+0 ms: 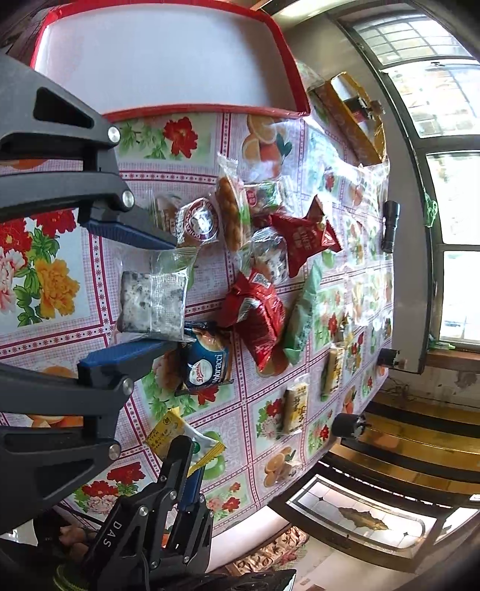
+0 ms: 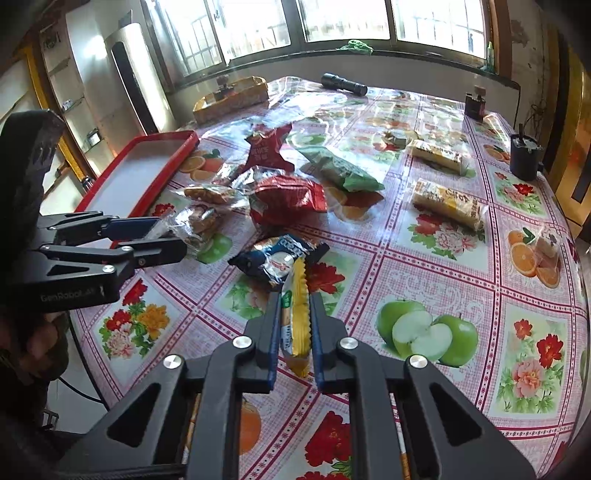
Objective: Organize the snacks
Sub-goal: 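Carry the nougat bag with the left tool while the right tool carries the wafer packet to the red-rimmed tray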
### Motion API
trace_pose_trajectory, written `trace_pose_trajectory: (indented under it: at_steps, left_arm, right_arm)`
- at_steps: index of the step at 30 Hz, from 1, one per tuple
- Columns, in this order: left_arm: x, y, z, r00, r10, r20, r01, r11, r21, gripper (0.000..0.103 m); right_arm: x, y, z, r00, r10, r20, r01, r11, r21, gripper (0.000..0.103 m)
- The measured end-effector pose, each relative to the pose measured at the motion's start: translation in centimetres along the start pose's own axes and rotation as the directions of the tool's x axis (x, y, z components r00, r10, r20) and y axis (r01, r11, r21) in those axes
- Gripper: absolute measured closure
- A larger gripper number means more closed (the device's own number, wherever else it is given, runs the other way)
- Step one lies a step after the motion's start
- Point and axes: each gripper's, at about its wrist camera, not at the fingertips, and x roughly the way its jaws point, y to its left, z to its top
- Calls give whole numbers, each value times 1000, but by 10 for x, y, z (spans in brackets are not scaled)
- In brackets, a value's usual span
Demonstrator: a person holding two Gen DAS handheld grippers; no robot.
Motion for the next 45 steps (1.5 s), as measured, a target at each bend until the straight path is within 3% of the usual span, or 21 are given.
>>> trace_pose_trajectory:
  at_steps: [10,25,30,39,45]
  left_arm:
    - [-26,39,-3,996,81,45,-78,995,-68,56]
    - [-55,99,-17,981,180,78,-163,969,-185,56]
    - [-72,124,-23,968,233,94,-205,949,-239,56]
    - [-84,177,-42,938,342,57,-302,888,-348,56]
    - [-70,194,-49,933,361,15,-330,868,-371,56]
  right_arm:
    - [-6,26,23,993,102,52,-100,995,-26,87]
    - [15,88,47,977,208,34,-202,970,-132,87]
    - [24,112,65,951,306,44,-297,944,-143,87]
    - [75,184,104,861,508,-7,-503,851,-152,87]
    - [116,219,111,848,523,-85,-530,830,-173,87]
